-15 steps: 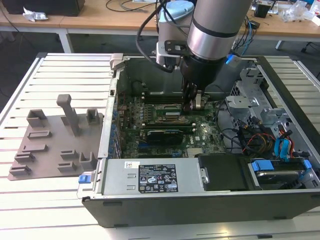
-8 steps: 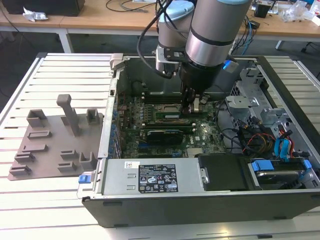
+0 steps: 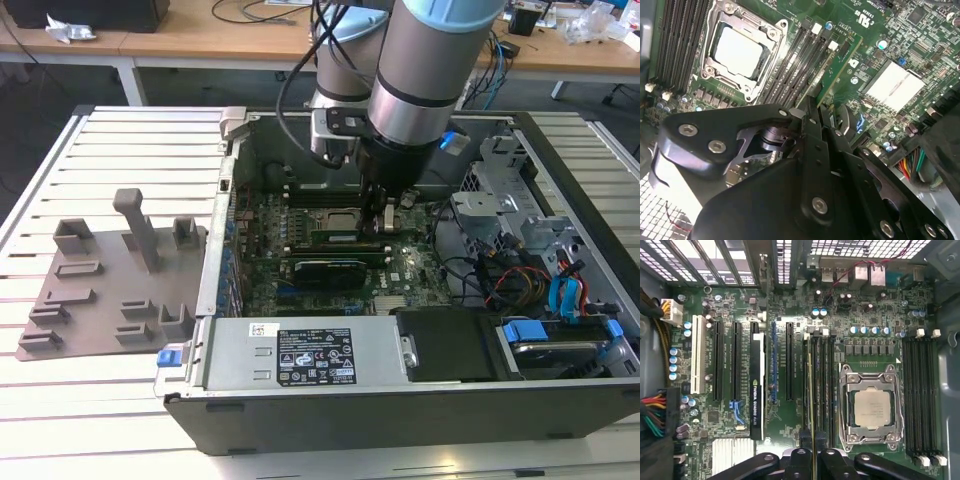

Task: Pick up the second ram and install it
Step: 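Insert the second ram into the second slot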

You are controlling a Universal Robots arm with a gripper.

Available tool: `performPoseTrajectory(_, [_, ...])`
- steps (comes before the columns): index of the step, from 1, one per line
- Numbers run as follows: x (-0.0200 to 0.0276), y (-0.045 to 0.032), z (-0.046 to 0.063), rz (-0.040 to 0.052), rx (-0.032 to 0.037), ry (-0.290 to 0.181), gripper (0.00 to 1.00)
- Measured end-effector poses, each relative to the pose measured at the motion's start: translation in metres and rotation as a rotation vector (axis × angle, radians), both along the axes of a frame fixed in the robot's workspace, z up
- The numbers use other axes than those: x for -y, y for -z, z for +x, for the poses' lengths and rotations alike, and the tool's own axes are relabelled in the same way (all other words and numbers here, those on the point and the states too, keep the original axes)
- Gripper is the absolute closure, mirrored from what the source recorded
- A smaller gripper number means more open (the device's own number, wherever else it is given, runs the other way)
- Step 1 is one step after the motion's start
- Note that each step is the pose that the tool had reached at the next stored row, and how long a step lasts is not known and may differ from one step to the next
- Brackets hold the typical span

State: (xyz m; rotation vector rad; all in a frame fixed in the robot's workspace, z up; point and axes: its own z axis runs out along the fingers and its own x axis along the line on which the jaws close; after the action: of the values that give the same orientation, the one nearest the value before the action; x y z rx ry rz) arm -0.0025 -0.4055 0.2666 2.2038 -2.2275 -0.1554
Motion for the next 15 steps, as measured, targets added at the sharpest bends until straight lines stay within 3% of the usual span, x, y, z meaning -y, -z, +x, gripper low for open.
performPoseTrajectory(5, [-0.0075,0.0061,0.000,0.0000,0.0000,0.000,0.86])
performPoseTrajectory(8, [-0.0160,0.0119,0.000,0.0000,0.0000,0.000,0.86])
performPoseTrajectory(15, [-0.0183,0.0239,-0.011,-0.0017,-0.0001,0.025,0.86])
